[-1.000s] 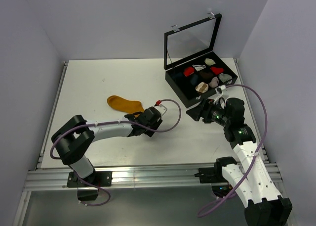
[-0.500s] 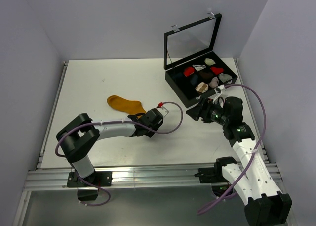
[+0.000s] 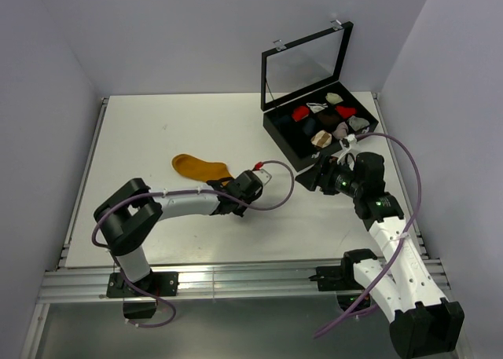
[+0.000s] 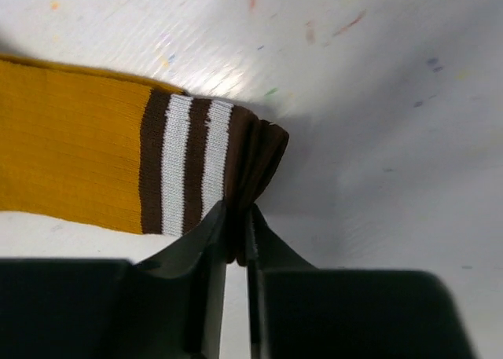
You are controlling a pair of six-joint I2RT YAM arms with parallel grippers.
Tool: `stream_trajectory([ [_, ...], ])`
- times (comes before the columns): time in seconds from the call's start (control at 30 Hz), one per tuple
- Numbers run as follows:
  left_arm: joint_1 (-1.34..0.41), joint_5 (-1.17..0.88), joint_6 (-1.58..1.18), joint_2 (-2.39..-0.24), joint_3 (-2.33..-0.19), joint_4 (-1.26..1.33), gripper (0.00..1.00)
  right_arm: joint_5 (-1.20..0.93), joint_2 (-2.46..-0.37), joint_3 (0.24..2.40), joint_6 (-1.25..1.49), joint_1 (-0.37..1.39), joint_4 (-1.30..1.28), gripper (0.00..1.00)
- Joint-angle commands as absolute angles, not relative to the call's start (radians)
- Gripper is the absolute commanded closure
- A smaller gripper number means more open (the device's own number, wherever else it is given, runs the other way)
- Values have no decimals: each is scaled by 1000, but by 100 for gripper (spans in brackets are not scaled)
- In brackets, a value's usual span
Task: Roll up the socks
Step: Roll the sock at the center of the board.
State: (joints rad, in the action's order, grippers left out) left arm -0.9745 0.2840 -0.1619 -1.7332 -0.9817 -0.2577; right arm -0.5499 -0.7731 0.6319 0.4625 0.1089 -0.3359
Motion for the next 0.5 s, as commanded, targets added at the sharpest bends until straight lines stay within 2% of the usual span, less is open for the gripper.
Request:
stream_trajectory([
  [0.0, -979, 170, -196, -1767, -1075, -267, 86, -569, -778, 632, 465, 117, -287, 19],
  [0.07, -979, 137, -222, -1789, -1132, -275, 92, -569, -772, 621, 462, 117, -284, 20],
  [0.27, -933, -92, -360, -1870, -1236, -324, 98, -545, -749, 565, 497, 124, -229, 21],
  [0.47, -801, -319, -555, -1878, -1157, -214, 99, -464, -808, 525, 577, 220, -143, 23],
])
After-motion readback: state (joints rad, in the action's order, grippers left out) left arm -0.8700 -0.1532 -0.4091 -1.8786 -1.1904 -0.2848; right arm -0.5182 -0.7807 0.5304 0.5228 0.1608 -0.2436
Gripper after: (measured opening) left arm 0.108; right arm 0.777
